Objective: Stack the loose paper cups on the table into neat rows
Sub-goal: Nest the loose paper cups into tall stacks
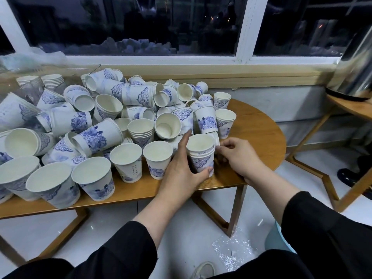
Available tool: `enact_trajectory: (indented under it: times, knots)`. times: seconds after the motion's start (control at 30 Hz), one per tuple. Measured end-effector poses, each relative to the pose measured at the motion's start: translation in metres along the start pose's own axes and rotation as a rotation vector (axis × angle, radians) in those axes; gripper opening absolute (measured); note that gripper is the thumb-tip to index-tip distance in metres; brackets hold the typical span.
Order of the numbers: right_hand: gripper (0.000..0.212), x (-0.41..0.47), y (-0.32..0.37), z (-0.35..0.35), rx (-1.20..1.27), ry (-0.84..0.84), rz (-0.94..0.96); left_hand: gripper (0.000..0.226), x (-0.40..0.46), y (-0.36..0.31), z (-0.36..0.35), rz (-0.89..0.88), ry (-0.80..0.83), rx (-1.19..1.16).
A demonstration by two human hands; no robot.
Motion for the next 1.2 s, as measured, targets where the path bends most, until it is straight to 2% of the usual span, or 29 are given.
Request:
enact_trajectory:
  times: [0.13,0.4,0.8,0.93,1.1,1.13,1.2]
  knots:
    - [0.013,-0.01,0.002,0.006,0.021,0.022,0.012,0.089,-0.001,0.001,-0.002,-0.011,-0.002,0.044]
    - [0.013,-0.025,-0.004,0.028,0.133,-0.006,0.026,0.099,-0.002,0.0,-0.005,-0.015,0.05,0.055]
    - [0.008,-0.051,0.038,0.076,0.115,-0.388,0.429,0.093,0.0,0.001,-0.006,-0.007,0.062,0.055]
    - [0.006,-0.069,0.062,0.072,0.065,-0.332,0.593,0.098,0.0,0.002,-0.006,-0.003,0.072,0.064]
    - [0.013,-0.072,0.07,0.036,-0.306,-0.099,0.805,0.11,0.001,0.002,-0.006,0.023,0.068,0.057]
    - [0.016,-0.07,0.068,0.032,-0.314,-0.093,0.827,0.111,0.001,0.002,-0.006,0.026,0.063,0.052]
    - [0.021,-0.063,0.067,0.035,-0.237,-0.195,0.819,0.111,0.0,0.002,-0.004,0.034,0.06,0.039]
Point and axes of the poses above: each hand's wrist, its own x-axis towards the middle knuckle, its own z-axis out of the back of the hand, y = z × x, the point moved 5 cm from there along x, towards the middle knuckle, and after that the axes turned 11 degrees about -z, right-handed, at the moved point
